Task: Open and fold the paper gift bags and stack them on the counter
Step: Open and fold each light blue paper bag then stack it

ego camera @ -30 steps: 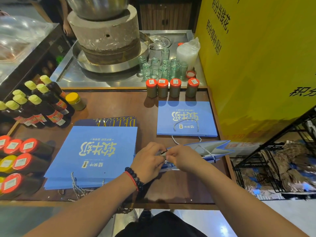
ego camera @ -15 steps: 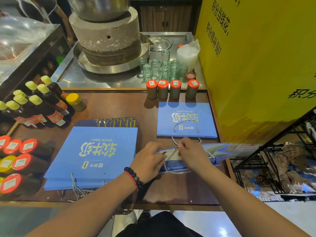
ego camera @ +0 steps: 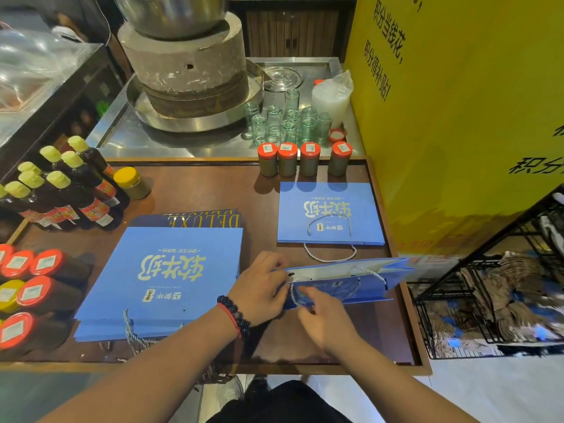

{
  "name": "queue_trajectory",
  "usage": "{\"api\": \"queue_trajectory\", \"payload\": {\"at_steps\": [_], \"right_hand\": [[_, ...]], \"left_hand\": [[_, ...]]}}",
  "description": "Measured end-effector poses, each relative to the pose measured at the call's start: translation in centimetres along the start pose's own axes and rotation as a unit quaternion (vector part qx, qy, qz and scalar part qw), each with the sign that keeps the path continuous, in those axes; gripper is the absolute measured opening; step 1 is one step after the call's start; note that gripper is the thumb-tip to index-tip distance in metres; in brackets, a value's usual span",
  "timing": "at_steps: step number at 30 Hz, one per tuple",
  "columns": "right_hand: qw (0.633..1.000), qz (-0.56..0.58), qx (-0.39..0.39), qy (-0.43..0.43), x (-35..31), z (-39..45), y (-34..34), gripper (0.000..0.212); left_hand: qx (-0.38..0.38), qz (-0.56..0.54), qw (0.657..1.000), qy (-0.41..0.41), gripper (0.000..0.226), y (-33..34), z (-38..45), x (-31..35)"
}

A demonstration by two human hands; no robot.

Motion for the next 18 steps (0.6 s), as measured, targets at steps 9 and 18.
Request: {"api": "queue_trajectory", "payload": {"at_steps": [9, 18], "right_hand": [[0.955, -0.155, -0.147, -0.207, 0.2, -1.9, 1.2, 0.027], [0.954, -0.213, -0.030, -0.211, -2.9, -0.4, -4.3, 0.035]], "left_hand": [[0.031, 0.021, 0.999, 0.002, 0.036, 0.2, 0.0, 0.1], [0.036, 0.020, 0.999, 0.018, 0.026, 0.1, -0.3, 0.3]]}}
Point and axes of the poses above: each hand's wrist, its own z-axis towards the middle knuckle, its own y-axis out of the palm, x = y × z, the point moved 1 cm from there along z, towards the middle knuckle, and after that the axes turned 8 degrees about x, right-handed, at the moved point
